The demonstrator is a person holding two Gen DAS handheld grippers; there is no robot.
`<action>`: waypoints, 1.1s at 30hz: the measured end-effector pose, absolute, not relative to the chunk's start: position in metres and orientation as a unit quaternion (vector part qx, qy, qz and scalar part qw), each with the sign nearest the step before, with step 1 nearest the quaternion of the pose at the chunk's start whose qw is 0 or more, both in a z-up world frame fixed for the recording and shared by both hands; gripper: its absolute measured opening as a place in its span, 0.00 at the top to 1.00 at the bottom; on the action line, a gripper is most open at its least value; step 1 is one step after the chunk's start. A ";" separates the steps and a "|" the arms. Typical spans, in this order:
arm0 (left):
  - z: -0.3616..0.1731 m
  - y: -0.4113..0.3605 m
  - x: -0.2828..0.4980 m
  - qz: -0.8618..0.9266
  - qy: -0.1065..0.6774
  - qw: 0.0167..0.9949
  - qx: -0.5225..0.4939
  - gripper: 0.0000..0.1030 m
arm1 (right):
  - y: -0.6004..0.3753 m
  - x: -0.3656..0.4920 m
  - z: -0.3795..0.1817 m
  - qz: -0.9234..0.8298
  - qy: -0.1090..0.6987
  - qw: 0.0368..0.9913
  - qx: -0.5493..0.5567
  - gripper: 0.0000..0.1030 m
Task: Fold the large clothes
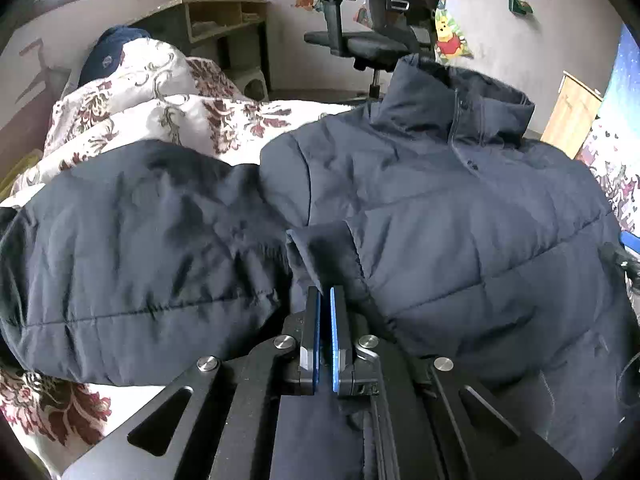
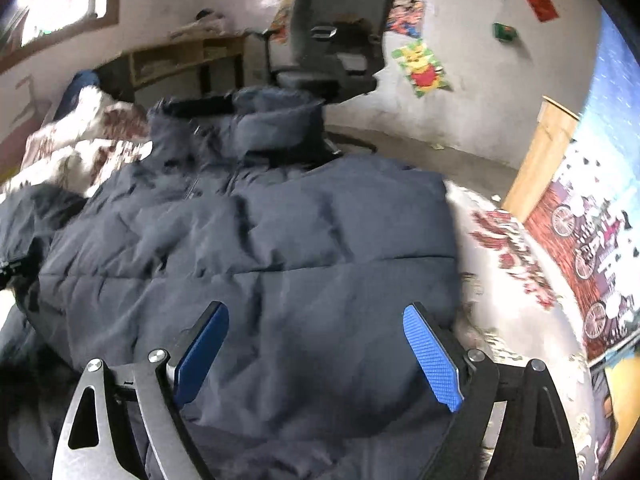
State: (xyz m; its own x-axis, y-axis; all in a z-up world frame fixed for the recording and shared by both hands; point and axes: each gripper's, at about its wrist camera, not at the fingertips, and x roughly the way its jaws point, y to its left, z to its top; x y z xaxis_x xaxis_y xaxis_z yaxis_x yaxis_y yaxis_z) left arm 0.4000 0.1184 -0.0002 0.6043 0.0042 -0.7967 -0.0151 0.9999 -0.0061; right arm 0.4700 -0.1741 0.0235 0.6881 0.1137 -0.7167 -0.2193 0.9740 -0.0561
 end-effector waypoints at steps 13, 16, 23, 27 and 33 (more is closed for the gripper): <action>-0.004 0.115 0.394 0.002 0.453 0.892 0.006 0.90 | -0.159 0.489 -0.017 0.074 0.416 0.901 -0.093 0.11; 0.002 0.114 0.388 0.010 0.459 0.888 0.007 0.60 | -0.162 0.479 -0.008 0.072 0.412 0.905 -0.079 0.10; 0.039 0.134 0.353 0.030 0.405 0.913 -0.032 0.26 | -0.146 0.440 0.024 0.110 0.379 0.917 -0.051 0.10; 0.059 0.163 0.328 0.060 0.392 0.917 -0.045 0.22 | -0.117 0.422 0.043 0.144 0.364 0.919 -0.052 0.09; 0.073 0.242 0.290 0.130 0.396 0.904 -0.101 0.21 | -0.043 0.412 0.060 0.202 0.356 0.911 -0.056 0.08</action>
